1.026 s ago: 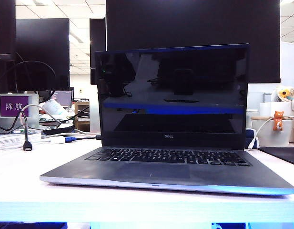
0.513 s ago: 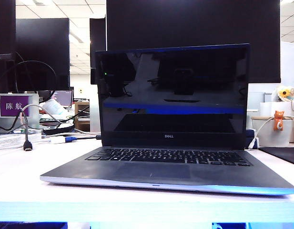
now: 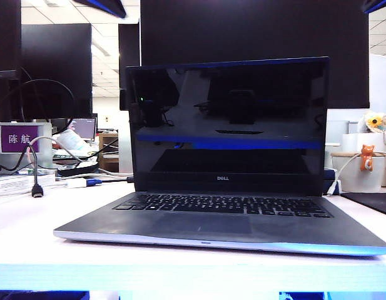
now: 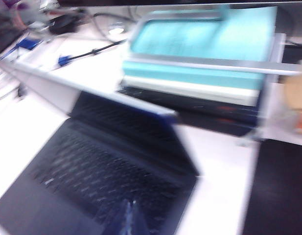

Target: Close the lid of the gray laptop.

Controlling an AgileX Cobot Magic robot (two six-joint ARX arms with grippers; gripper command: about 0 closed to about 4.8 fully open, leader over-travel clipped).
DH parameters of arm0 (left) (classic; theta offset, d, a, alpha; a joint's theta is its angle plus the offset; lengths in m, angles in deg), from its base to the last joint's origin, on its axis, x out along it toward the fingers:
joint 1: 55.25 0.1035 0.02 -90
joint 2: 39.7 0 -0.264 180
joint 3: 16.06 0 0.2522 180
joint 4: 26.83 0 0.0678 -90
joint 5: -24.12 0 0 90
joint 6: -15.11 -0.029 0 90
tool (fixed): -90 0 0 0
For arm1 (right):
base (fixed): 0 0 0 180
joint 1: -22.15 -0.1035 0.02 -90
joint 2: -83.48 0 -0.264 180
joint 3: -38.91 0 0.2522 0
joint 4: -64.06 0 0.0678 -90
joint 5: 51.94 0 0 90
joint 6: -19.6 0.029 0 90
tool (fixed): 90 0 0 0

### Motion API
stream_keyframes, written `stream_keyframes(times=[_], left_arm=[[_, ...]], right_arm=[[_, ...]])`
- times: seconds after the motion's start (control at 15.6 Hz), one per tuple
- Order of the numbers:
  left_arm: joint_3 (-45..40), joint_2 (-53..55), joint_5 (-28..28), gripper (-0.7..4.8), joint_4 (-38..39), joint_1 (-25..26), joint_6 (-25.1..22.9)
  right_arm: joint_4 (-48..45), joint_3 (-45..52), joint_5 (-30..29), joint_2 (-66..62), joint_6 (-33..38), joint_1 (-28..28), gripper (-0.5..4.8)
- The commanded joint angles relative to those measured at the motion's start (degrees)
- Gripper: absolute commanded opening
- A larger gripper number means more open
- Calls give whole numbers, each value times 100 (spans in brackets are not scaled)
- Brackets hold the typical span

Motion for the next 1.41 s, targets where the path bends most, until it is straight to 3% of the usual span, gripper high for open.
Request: stream_keyframes(times=[0.06,0.13,0.26,0.38,0.51,0.71,1.28,1.41], left_arm=[[367,326,70,-5,474,-52,-92],[389,426,63,-5,494,-94,-92],[391,645,66,-5,590,-205,-162],[400,813,-7,-5,579,-424,-170],[428,992,-492,-5,592,-610,-177],[455,1097,-533,-5,656,-678,-149],[455,1104,-573,-5,2669,-1290,-179],[452,1036,-601,-5,2833,-1427,-280]], right_arm=[[13,-273,-629,-37,76,227,-6],[225,-485,-675,-83,72,385,-6],[533,-962,-1670,-190,101,549,-6],[549,-1117,-1770,-212,118,551,-6],[839,-1113,-2015,-254,107,544,-6],[1526,-1104,-2037,-271,-286,546,-6],[1552,-1093,-2046,-269,-295,549,-6],[1576,-1093,-2048,-269,-295,549,-6]])
